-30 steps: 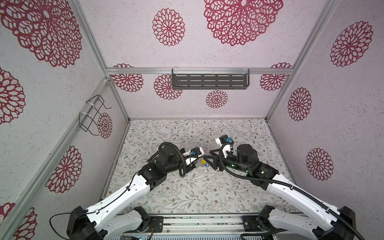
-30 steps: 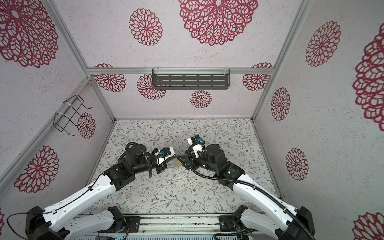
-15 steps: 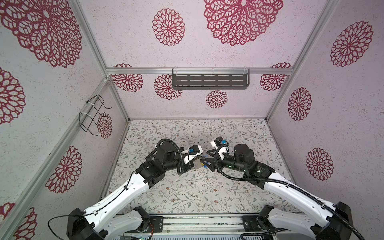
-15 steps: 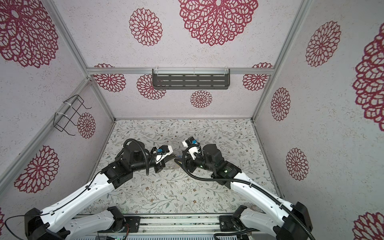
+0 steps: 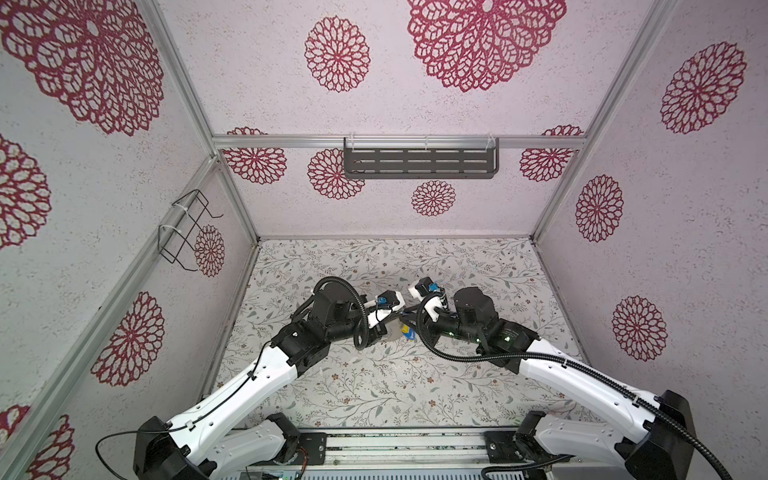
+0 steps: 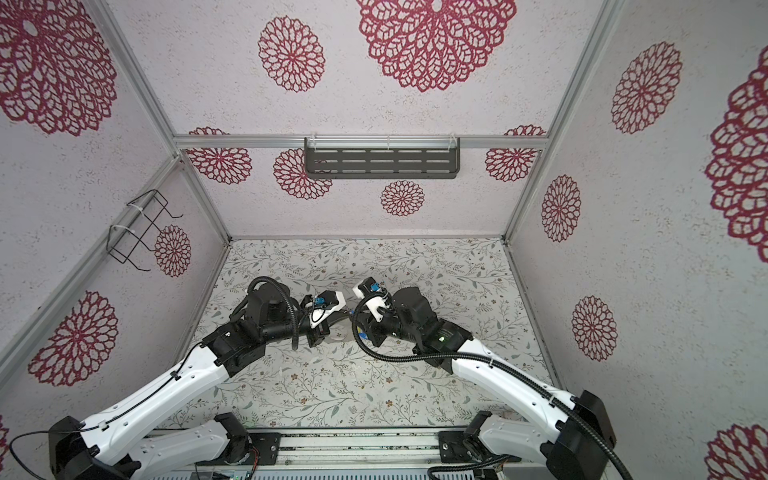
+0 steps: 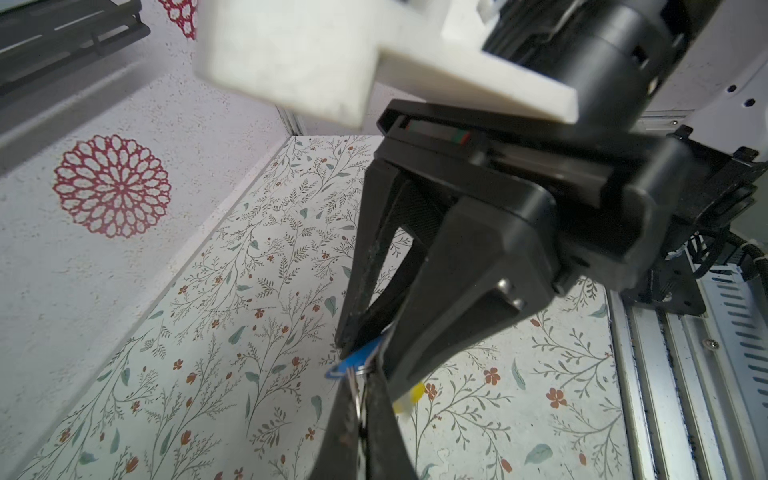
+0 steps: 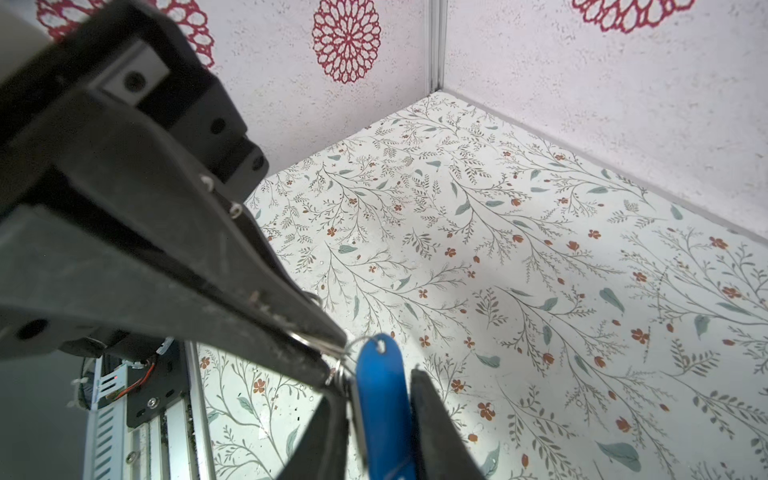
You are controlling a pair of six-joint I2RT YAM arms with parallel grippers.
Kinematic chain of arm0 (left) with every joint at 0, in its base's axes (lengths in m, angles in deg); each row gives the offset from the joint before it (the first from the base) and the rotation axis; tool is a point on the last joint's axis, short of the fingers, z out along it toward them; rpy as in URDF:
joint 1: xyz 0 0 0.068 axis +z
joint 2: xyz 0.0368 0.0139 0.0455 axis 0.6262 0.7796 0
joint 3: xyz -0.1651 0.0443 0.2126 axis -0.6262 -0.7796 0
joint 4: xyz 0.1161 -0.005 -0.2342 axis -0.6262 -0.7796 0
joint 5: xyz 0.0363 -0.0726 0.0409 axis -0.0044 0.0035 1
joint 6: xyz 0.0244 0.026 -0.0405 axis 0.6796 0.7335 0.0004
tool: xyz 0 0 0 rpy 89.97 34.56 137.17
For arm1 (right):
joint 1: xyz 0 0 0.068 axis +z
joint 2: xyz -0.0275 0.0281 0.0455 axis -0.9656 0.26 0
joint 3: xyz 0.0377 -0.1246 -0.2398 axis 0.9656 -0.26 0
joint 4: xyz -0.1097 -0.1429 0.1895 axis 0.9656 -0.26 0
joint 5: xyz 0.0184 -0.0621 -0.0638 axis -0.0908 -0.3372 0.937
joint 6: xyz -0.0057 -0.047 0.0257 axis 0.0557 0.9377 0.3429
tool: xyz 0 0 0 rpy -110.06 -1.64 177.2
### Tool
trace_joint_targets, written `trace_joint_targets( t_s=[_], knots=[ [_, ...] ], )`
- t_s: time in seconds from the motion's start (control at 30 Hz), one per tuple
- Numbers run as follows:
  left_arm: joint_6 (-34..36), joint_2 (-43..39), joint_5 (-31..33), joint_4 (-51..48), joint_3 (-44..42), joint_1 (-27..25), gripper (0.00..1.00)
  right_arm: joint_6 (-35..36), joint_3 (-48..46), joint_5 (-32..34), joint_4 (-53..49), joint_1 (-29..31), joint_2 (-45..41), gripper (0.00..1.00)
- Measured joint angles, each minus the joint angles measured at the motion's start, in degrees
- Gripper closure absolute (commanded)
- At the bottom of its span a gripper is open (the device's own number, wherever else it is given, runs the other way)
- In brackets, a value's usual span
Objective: Remove the keys from the keyring
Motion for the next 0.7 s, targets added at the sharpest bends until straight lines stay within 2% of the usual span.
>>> trace_joint_targets(
  t_s=[0.33,0.5,0.7],
  knots=[
    [0.7,1.2,-0.3,-2.0,0.6,0.2,1.00,0.6,4.4,2.6,-4.8,0.6,-0.6,0.86],
    [1.2,1.8,-1.4,-3.5,0.6,0.2,1.00,0.9,6.6,3.4,-7.0,0.7,-1.1,1.00],
    [1.1,0.5,-2.2,-2.6,-0.4,0.2,1.00,0.4,6.5,4.4,-7.9,0.8,-3.0,0.98]
  ],
)
